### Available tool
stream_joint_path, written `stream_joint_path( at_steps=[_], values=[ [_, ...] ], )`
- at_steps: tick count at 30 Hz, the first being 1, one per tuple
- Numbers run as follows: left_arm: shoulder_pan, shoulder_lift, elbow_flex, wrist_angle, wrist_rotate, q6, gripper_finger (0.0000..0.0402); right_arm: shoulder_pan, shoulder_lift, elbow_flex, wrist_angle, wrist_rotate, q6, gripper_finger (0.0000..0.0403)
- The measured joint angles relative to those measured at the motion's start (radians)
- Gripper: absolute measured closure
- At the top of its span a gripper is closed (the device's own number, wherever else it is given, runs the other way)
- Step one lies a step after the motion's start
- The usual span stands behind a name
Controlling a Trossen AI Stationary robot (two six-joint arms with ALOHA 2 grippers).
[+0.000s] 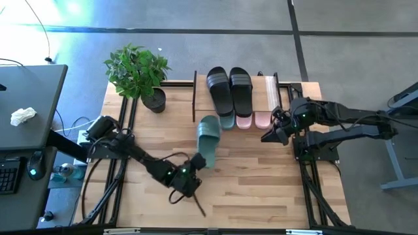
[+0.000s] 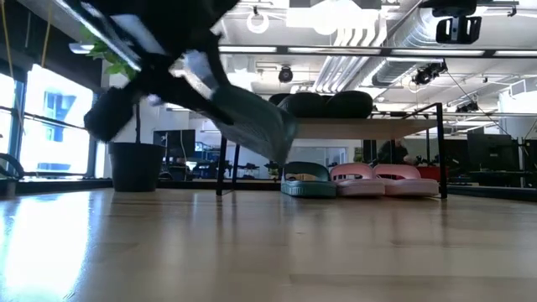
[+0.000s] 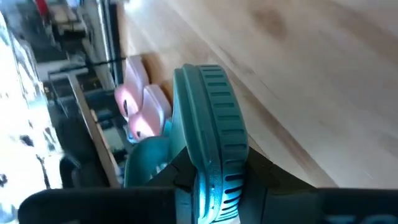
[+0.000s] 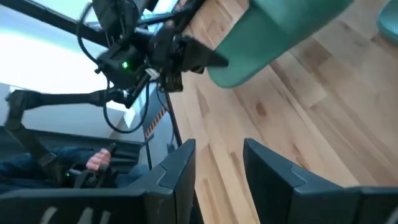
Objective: Pick and place slides into the shelf
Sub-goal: Put the green slides under the shelf
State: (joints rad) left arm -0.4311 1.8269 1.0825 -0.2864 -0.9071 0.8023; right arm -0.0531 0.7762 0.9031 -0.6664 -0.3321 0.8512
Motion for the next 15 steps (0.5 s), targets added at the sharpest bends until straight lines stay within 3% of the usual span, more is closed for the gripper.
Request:
stream_joint_path(
  at_steps=[8,15],
  values=[
    [0.114,0.005,0.004,-0.03,0.029,-0.051,0.0351,0.032,0.002,0.0,-0.012,0.026,-0.022,0.0279],
    [0.211,0.005,0.004,-0.038,0.091,0.003,0.0352,0.049,0.001,0.0,-0.012,0.043,-0.047,0.0279]
  ],
)
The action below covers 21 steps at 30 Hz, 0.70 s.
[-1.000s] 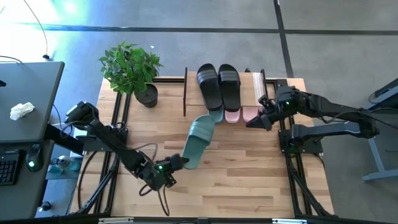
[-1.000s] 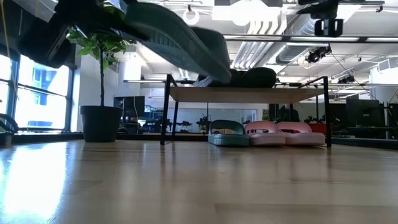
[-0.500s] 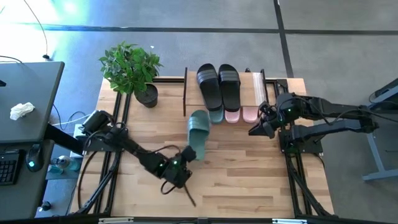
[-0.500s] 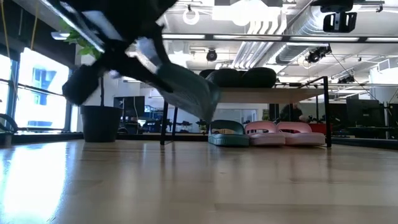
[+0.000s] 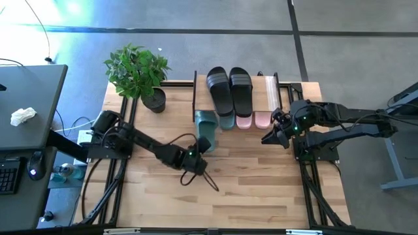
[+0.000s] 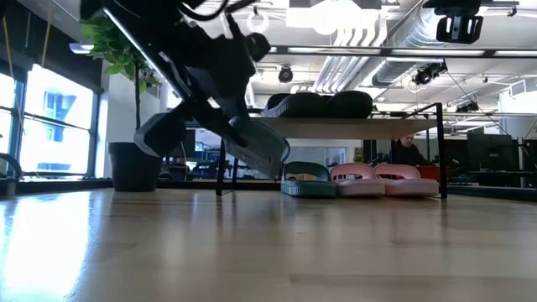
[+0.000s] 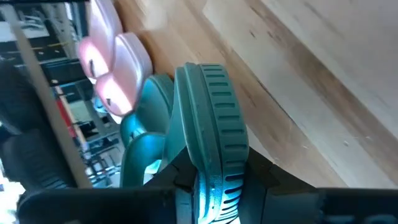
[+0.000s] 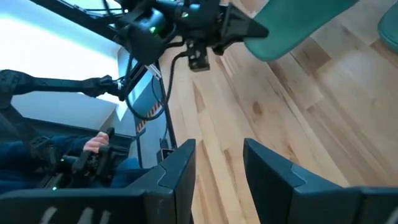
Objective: Pick and place slides into the shelf
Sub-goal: Put the green slides under the shelf
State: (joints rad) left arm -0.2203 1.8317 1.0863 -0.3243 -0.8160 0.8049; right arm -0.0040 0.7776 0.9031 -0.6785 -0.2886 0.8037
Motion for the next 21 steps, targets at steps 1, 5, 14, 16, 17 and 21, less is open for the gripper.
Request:
stream_joint_path(
  at_steps=[1,5,14,16,17,21],
  values=[
    [0.015,0.0,0.0,-0.001,0.014,0.004,0.0352,0.0,0.0,0.0,0.0,0.0,-0.001,0.0279],
    [0.065,0.003,0.0,0.0,0.043,0.09,0.0352,0.0,0.0,0.0,0.0,0.0,-0.015,0.0279],
    [0.167,0.073,-0.001,0.036,0.079,0.215,0.0352,0.0,0.0,-0.001,-0.008,0.009,-0.029,0.0279],
    [0.184,0.083,0.0,0.029,0.086,0.221,0.0352,0.0,0.0,-0.001,-0.017,0.011,-0.035,0.0279],
    [0.19,0.087,-0.001,0.029,0.087,0.222,0.0352,0.0,0.0,-0.001,-0.016,0.017,-0.039,0.0279],
    [0.22,0.102,-0.001,0.041,0.089,0.242,0.0352,0.0,0.001,-0.001,-0.02,0.031,-0.046,0.0279]
  ],
)
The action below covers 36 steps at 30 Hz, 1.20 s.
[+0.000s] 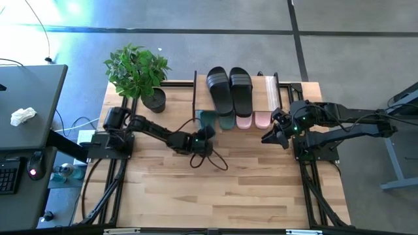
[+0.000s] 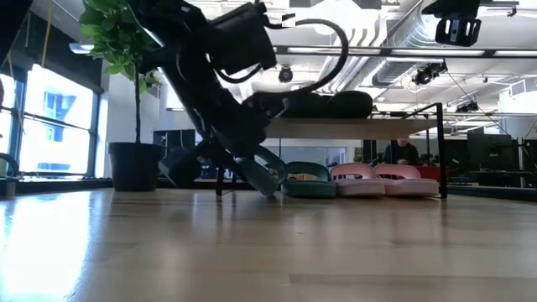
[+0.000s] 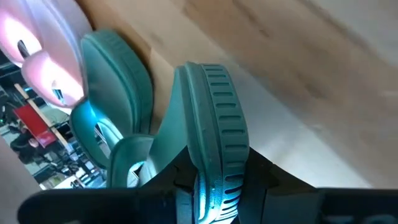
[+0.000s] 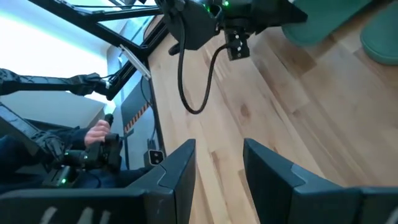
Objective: Pick and place slides into the shelf
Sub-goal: Put the green slides under the shelf
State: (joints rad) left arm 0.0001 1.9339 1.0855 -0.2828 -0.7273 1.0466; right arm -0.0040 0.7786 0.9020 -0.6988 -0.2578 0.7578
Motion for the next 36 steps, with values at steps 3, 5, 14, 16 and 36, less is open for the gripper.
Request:
stream_joint_path(
  at_steps=[3,5,14,16,36],
  values=[
    [0.026,0.0,0.001,0.002,0.001,0.0,0.0352,0.0,0.0,0.0,-0.001,0.004,0.0,0.0279],
    [0.044,0.0,0.001,0.005,-0.006,0.0,0.0352,0.0,0.0,0.0,-0.001,0.009,-0.003,0.0279],
    [0.086,0.0,0.0,0.059,0.01,0.086,0.0352,0.0,0.0,0.0,-0.001,0.023,-0.012,0.0279],
    [0.089,0.0,0.0,0.095,0.031,0.112,0.0352,0.0,0.0,0.0,-0.001,0.023,-0.016,0.0279],
    [0.106,0.0,0.0,0.099,0.106,0.038,0.018,0.0,0.0,0.0,-0.001,0.041,-0.016,0.0279]
  ],
)
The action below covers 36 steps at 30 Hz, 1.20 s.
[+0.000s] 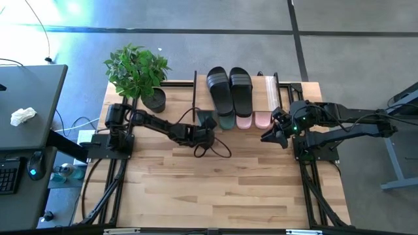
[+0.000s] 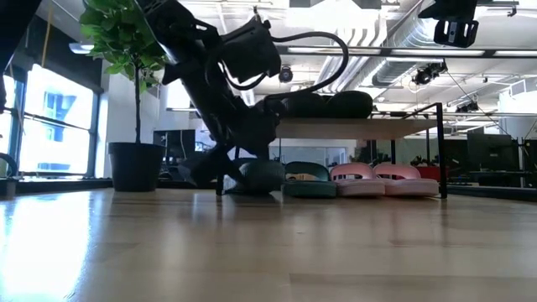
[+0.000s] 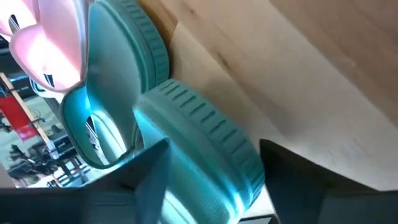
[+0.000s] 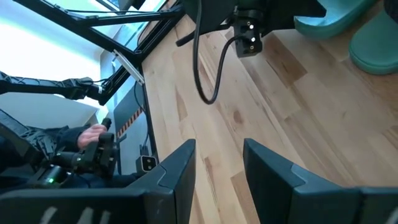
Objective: Pick and place slides into the shelf
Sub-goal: Put the green slides under the shelf
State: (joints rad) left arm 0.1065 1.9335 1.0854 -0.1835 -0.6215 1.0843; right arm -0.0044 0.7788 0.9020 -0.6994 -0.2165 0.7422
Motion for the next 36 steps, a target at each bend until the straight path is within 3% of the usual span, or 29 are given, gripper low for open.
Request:
stream_joint_path(
  at_steps=[8,16,22,28,31,36],
  values=[
    [-0.054,0.0,0.008,-0.024,-0.028,0.011,0.0087,0.0,0.0,0.0,0.0,0.001,-0.002,0.0279],
    [-0.098,0.0,0.115,-0.212,-0.03,-0.115,0.0087,0.0,0.0,0.0,0.0,0.0,0.0,0.0279],
    [-0.133,0.0,0.255,-0.588,0.04,-0.429,0.0131,0.001,0.0,0.0,-0.001,-0.02,0.016,0.0279],
    [-0.184,-0.001,0.329,-0.877,0.245,-0.801,0.0212,0.003,0.0,0.0,-0.037,0.061,-0.045,0.0279],
    [-0.215,-0.023,0.312,-0.911,0.32,-0.934,0.0262,0.042,0.0,-0.001,-0.066,0.162,-0.051,0.028],
    [-0.256,-0.07,0.241,-0.827,0.314,-1.074,0.0351,0.216,0.0,-0.088,-0.008,0.458,-0.048,0.0317]
  ],
)
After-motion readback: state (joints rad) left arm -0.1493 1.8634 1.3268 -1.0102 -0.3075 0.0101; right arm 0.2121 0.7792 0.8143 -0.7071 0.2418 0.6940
